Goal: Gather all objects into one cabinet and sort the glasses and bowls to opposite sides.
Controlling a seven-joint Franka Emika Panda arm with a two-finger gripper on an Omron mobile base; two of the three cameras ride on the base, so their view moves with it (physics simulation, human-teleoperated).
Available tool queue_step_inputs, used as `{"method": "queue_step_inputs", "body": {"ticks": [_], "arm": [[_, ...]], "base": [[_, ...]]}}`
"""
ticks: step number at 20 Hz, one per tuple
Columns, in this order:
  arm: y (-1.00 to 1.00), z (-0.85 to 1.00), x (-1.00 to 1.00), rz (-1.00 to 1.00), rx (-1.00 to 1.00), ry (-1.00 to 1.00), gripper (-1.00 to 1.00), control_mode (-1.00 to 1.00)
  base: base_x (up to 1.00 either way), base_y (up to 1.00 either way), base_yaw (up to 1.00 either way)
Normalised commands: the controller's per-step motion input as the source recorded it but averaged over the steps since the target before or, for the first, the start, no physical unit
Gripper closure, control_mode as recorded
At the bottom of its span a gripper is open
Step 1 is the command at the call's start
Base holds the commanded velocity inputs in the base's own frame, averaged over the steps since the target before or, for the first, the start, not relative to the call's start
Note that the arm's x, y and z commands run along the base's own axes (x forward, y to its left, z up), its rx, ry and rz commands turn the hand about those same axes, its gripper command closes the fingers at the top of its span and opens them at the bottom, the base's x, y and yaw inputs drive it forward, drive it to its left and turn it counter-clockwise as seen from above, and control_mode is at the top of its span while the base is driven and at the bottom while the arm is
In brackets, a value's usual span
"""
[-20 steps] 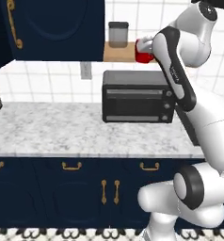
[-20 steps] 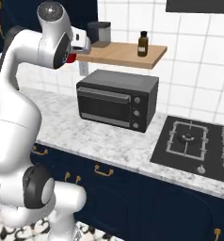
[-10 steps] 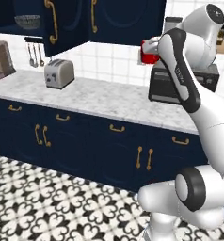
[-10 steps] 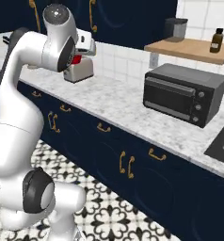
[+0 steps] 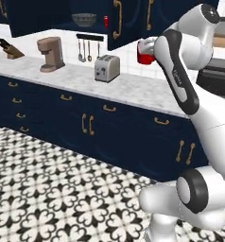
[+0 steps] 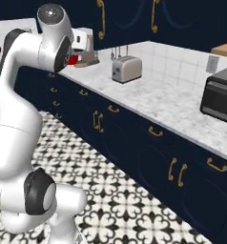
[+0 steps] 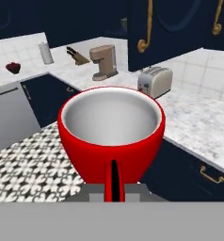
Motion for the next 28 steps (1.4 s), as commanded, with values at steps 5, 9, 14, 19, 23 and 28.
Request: {"method": "queue_step_inputs", "body": {"ticks": [5, 9, 14, 19, 23, 28], "arm": [[0.0, 0.0, 0.0, 0.0, 0.0, 0.0, 1.0, 1.0], [0.0, 0.0, 0.0, 0.0, 0.0, 0.0, 1.0, 1.0], [0.0, 0.0, 0.0, 0.0, 0.0, 0.0, 1.0, 1.0], [0.0, 0.0, 0.0, 0.0, 0.0, 0.0, 1.0, 1.0], [0.0, 0.0, 0.0, 0.0, 0.0, 0.0, 1.0, 1.0], [0.0, 0.0, 0.0, 0.0, 0.0, 0.0, 1.0, 1.0]], "base": [[0.02, 1.0, 0.16], [0.45, 1.0, -0.04], [0.42, 0.91, -0.37], [0.3, 0.71, -0.64], [0.36, 0.81, -0.58], [0.51, 0.93, -0.51]]}}
